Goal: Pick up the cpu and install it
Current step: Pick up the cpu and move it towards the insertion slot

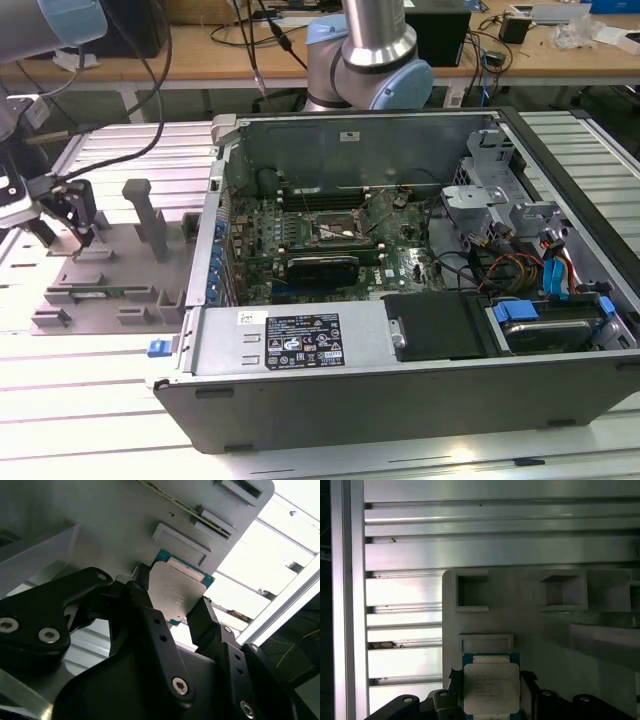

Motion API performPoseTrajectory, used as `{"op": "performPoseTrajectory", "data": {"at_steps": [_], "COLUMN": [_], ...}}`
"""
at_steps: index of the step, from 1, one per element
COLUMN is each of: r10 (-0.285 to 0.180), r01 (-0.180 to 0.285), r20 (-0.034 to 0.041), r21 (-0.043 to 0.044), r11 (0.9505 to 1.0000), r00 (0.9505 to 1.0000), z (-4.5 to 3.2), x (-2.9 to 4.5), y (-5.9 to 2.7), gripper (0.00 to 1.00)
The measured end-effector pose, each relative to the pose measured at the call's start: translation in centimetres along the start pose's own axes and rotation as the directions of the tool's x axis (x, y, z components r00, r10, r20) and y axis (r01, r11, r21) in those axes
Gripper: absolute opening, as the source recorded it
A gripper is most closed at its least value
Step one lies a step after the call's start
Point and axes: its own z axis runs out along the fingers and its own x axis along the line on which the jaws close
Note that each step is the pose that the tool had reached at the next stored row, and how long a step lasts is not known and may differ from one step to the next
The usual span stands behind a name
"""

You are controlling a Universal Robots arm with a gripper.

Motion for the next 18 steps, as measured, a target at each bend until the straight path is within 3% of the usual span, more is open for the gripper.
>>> {"op": "performPoseTrajectory", "data": {"at_steps": [6,10,18], "r10": [0.000,0.000,0.000], "r01": [0.000,0.000,0.000], "r20": [0.0001,0.0002,0.0005], "r21": [0.0025,0.0034,0.0091], "r11": [1.0000,1.0000,1.0000], "r00": [1.0000,1.0000,1.0000], "z": [-1.77,-2.44,-4.54], "x": [-0.08,-0.11,-0.20], "y": [0.09,0.12,0.25], "gripper": [0.54,0.54,0.54]}}
